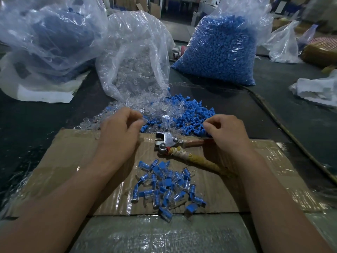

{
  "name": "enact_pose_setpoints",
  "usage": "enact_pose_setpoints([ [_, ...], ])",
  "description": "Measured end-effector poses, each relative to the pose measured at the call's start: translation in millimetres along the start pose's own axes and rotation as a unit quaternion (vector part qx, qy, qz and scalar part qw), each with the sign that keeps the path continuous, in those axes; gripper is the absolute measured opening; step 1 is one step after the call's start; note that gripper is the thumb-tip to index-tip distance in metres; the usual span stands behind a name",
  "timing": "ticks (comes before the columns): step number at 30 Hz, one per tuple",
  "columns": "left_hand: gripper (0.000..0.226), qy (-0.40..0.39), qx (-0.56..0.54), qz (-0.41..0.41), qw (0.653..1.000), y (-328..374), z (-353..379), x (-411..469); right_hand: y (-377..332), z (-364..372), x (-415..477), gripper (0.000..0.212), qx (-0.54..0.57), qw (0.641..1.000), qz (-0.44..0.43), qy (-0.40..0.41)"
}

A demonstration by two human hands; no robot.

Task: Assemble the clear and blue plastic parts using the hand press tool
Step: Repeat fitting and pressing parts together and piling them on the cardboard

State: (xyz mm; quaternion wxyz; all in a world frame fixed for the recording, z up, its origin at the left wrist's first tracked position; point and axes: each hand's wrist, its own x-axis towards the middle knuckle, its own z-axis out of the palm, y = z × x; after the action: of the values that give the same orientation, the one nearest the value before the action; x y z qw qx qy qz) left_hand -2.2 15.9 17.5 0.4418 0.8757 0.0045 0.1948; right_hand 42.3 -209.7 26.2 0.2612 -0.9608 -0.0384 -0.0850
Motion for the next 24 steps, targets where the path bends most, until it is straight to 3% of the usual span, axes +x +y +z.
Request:
enact_pose_setpoints([
  [2, 0.008, -0.031, -0.124, -0.054, 0.990, 5, -2, -4, 1, 3, 2, 0.015, 0.001, 1.000, 0.001, -0.005],
  [4, 0.009, -0.065, -0.259, -0.127, 0.955, 9, -2, -7, 0, 6, 3, 0.017, -0.005, 1.000, -0.008, -0.009],
  [7, 0.019, -0.086, -0.363, -0.184, 0.909, 9, 0, -8, -3, 9, 4, 0.018, -0.038, 0.999, -0.021, -0.021],
  [13, 0.018, -0.092, -0.413, -0.208, 0.882, 10, 0, -8, -5, 11, 6, 0.007, -0.066, 0.994, 0.017, -0.086],
  [19, 0.020, -0.094, -0.433, -0.226, 0.868, 13, 2, -8, -7, 11, 8, 0.010, -0.030, 0.996, 0.032, -0.077],
  [24, 0.018, -0.112, -0.445, -0.227, 0.859, 13, 2, -9, -12, 14, 2, 0.014, 0.008, 0.998, -0.005, -0.056],
])
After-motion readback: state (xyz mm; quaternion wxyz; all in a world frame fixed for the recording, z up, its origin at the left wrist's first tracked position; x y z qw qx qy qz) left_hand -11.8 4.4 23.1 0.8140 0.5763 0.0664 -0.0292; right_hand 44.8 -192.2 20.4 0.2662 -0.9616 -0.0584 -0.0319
